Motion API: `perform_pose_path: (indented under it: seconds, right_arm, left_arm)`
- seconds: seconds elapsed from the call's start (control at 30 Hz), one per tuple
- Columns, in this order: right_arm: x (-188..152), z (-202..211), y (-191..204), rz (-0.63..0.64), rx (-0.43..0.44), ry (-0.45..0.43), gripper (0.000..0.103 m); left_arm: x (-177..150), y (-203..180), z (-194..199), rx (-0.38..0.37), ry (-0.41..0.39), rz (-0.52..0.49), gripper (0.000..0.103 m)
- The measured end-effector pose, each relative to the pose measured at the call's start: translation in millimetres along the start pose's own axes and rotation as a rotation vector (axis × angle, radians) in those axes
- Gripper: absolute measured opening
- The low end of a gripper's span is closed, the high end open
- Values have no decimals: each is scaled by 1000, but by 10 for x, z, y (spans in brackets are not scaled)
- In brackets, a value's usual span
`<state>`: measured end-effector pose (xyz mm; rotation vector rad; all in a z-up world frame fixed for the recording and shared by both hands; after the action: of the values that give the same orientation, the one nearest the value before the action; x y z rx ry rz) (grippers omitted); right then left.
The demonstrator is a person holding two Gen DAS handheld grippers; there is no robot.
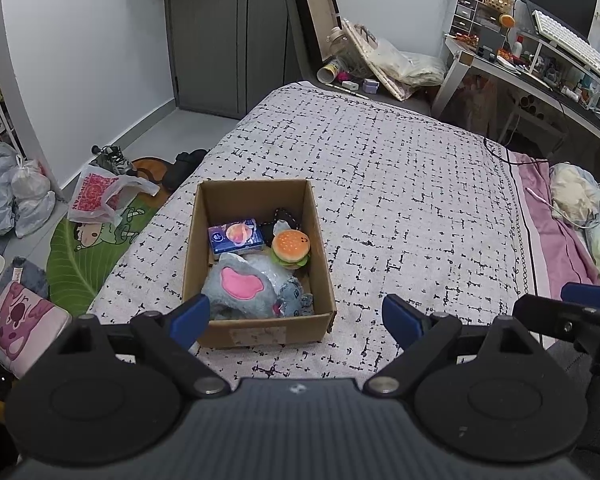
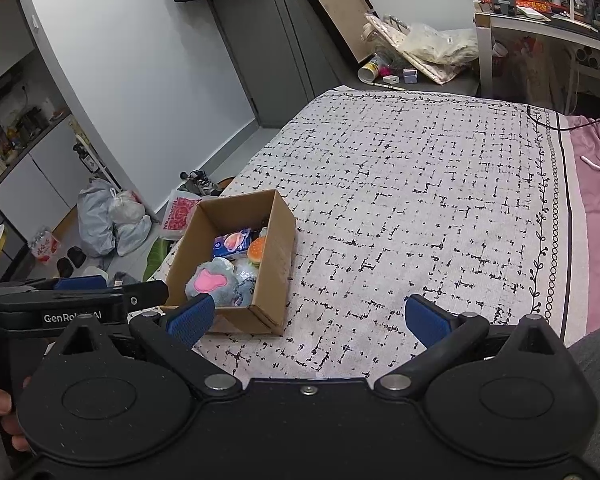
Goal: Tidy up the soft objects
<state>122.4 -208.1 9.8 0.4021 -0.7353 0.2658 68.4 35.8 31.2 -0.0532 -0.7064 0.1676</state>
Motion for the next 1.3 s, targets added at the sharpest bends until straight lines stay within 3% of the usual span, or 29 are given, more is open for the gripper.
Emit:
perform_pose_path:
  seconds: [1.3]
  right_arm:
    - [-17,12,-159,-4,-21,-3,103]
  left_arm:
    - [-25,-236,7,-10,11,-19,92]
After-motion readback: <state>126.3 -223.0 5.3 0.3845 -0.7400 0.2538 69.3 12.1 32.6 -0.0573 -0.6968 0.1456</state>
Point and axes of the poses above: each gripper's, at about its wrist camera, not at the fingertips, and z roughly against the way its jaws point, y to its left, x to its top, the point moved 2 cm from there along -z, roughly the way its jaws point, and after that the axes turned 4 degrees about z, right-handed, at the moved point
